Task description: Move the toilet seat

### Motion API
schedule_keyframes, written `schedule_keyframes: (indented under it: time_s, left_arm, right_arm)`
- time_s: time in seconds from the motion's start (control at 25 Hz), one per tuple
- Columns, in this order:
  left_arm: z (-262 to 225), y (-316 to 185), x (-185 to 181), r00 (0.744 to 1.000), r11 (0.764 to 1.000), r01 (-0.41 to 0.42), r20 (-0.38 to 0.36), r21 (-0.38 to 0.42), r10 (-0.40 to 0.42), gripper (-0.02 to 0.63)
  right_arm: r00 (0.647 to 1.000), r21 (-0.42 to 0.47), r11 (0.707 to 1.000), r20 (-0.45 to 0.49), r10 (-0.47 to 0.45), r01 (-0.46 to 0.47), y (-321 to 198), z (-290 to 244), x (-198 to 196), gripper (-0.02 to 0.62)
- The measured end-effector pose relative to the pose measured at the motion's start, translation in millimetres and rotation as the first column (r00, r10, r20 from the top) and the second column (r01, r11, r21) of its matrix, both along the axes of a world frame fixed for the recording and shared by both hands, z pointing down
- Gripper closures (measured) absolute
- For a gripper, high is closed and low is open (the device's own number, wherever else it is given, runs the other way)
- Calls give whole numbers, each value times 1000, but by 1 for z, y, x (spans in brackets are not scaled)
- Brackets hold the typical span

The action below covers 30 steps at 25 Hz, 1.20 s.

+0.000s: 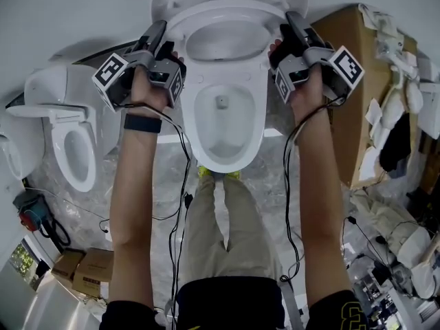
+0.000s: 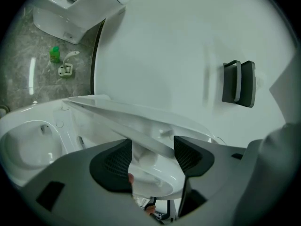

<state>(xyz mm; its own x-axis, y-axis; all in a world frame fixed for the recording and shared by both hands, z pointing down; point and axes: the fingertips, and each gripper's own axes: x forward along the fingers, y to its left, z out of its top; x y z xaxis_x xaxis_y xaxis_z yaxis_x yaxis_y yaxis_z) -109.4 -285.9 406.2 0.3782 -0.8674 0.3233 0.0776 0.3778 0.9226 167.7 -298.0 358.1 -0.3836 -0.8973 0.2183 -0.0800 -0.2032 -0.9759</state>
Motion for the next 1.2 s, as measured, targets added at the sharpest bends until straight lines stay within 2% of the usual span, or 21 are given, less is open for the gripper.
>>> schedule_keyframes:
  time_s: [0.44, 0.56, 0.68, 0.8, 0.84, 0.88, 1.04, 1.12, 1.2]
  left_arm:
    - [2, -4, 3, 999, 1000, -9, -33, 7, 9, 316]
    - [-4, -2, 4, 998, 1000, 8, -63, 24, -7, 316]
    - [-2, 5, 2, 995, 999, 29, -96, -21, -31, 329]
    - [-23, 21, 0, 1000, 999, -7, 2, -42, 7, 359]
    - [-34, 28, 1, 999, 999, -28, 34, -31, 29, 360]
    - [-45, 36, 2, 998, 999, -45, 53, -20, 46, 360]
    - [-89, 83, 8, 992, 995, -92, 94, 30, 89, 391]
    - [-111, 109, 17, 981, 987, -146, 134, 59, 137, 414]
    - [-135, 135, 29, 962, 972, -218, 188, 87, 199, 455]
  right_arm:
    - [1000, 13, 1000, -12, 9, -9, -2, 0, 3, 382]
    - [1000, 35, 999, -8, 22, -22, -1, -6, 4, 382]
    - [999, 4, 1000, 32, 17, -18, 1, -2, 0, 382]
    - [999, -34, 999, 38, -10, 11, 8, -2, -1, 374]
    - [999, -26, 999, 25, -21, 22, 11, -7, -1, 375]
    - [999, -6, 999, 5, -38, 38, 15, -15, -2, 403]
    - [990, 61, 992, -92, -109, 115, 47, -57, -5, 412]
    - [980, 81, 984, -138, -144, 156, 72, -81, -6, 428]
    - [958, 89, 973, -219, -188, 211, 104, -106, -10, 475]
